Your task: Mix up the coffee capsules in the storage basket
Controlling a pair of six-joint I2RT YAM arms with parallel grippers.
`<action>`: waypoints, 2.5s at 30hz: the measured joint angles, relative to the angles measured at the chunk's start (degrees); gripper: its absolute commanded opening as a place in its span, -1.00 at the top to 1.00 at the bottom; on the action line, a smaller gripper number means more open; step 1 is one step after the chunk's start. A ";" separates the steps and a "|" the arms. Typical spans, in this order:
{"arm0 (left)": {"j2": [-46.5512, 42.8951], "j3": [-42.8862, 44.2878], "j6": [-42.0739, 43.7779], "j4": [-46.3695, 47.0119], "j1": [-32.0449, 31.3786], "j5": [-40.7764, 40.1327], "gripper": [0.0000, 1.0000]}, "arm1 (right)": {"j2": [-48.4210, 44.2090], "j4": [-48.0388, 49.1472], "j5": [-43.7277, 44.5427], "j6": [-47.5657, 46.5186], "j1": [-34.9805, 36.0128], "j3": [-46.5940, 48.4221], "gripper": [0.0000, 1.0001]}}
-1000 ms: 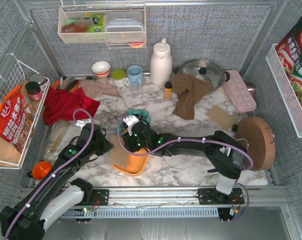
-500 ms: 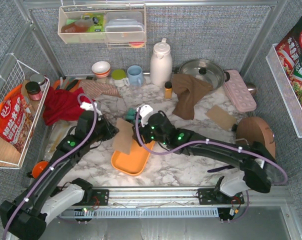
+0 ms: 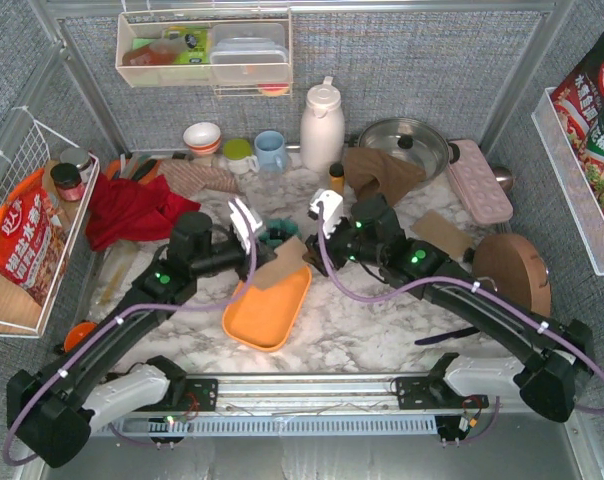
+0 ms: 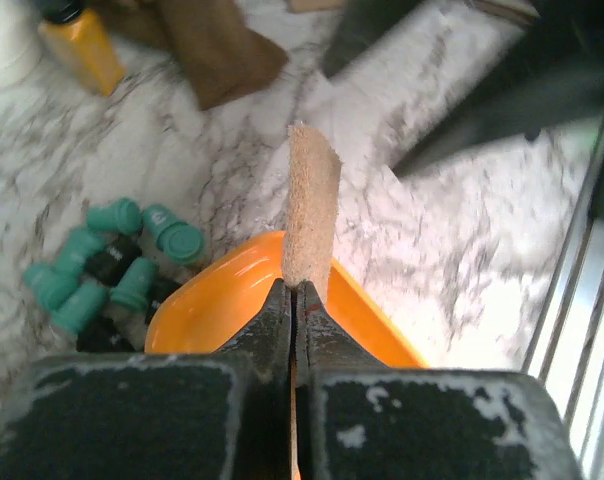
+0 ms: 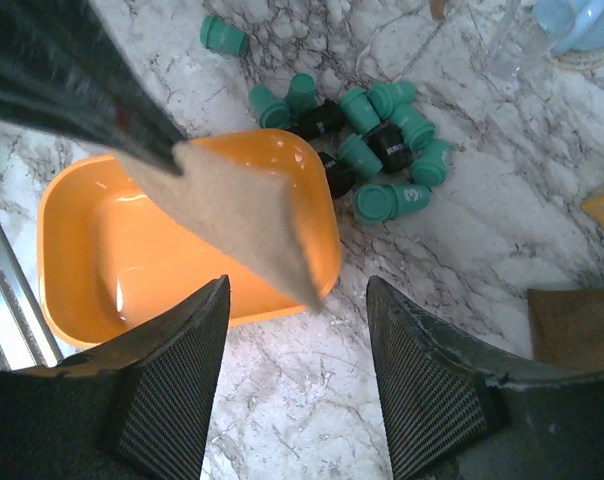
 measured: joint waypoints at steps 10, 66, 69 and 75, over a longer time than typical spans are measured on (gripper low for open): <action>-4.76 -5.97 16.33 9.68 -2.67 10.36 1.00 | -1.20 -2.97 -10.21 -3.21 -2.43 0.79 0.13; -21.33 -7.48 -14.38 -11.17 -4.85 -47.47 -0.98 | 8.76 17.64 13.86 53.94 -48.96 -20.74 0.04; -21.46 -7.74 -14.40 -11.15 -4.85 -47.47 -0.98 | 8.33 14.86 14.73 53.31 -49.79 -20.90 -0.29; -20.98 -7.72 -14.58 -10.47 -4.85 -47.60 -0.98 | 5.40 8.81 14.56 48.39 -49.75 -19.04 -0.59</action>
